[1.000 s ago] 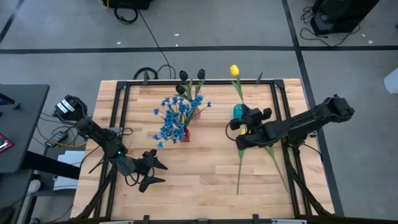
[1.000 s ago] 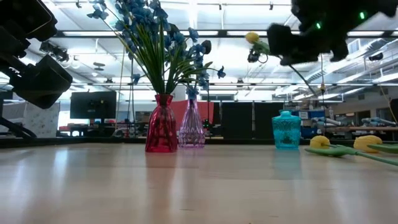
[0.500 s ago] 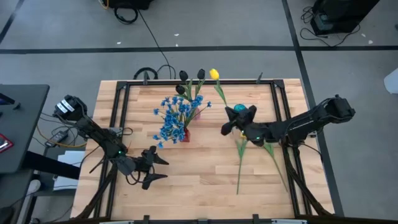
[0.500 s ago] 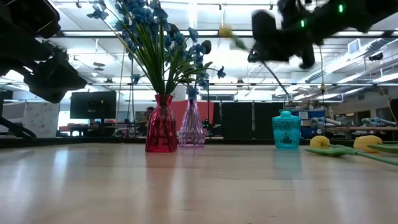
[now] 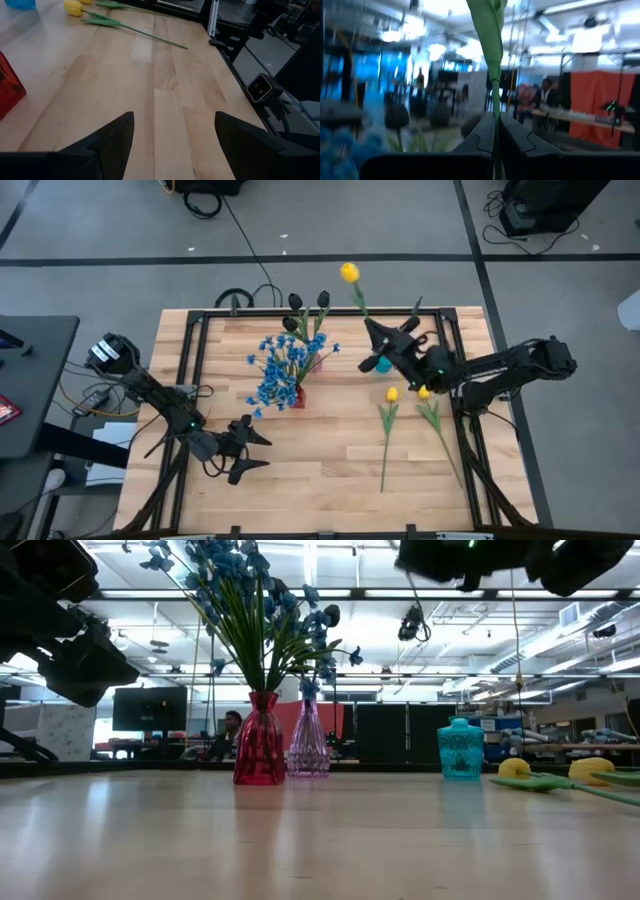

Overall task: Sort flowers into vase by color
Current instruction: Put the yellow tulip into the blue vase

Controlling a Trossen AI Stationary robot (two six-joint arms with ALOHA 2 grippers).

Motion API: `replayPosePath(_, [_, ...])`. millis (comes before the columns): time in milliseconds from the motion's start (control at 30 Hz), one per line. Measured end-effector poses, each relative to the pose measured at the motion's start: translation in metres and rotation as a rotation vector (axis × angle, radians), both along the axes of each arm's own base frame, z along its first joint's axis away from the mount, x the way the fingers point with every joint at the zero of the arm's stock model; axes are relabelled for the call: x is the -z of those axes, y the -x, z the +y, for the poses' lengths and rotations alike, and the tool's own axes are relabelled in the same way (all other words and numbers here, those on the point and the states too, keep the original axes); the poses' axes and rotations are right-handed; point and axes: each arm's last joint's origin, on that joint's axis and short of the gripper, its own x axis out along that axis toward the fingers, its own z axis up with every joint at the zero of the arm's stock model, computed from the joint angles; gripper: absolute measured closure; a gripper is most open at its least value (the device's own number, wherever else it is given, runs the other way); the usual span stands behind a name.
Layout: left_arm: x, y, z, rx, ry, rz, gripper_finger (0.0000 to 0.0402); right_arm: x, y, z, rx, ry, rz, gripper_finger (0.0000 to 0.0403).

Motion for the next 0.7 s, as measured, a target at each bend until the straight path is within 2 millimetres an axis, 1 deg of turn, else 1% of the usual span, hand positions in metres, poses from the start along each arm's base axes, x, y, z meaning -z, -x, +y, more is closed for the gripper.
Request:
replayPosePath(133, [0.000, 0.000, 0.000, 0.003, 0.008, 0.003, 0.0120, 0.012, 0.001, -0.018, -0.036, -0.069, 0.135, 0.0375])
replayPosePath(267, [0.000, 0.000, 0.000, 0.000, 0.017, 0.004, 0.0120, 0.017, 0.009, -0.032, -0.009, -0.102, 0.169, 0.0377])
replayPosePath(367, [0.000, 0.000, 0.000, -0.001, 0.017, 0.004, 0.0120, 0.031, 0.021, -0.039, 0.009, -0.097, 0.120, 0.0380])
replayPosePath(467, [0.000, 0.000, 0.000, -0.006, 0.008, 0.001, 0.0120, 0.050, 0.039, -0.042, 0.007, -0.082, 0.020, 0.0381])
replayPosePath(600, [0.000, 0.000, 0.001, -0.020, -0.017, -0.007, 0.0120, 0.080, 0.063, -0.040, -0.013, -0.066, -0.033, 0.0378])
replayPosePath(700, [-0.001, -0.001, 0.002, -0.042, -0.070, -0.026, 0.0120, 0.092, 0.073, -0.037, -0.013, -0.058, -0.047, 0.0377])
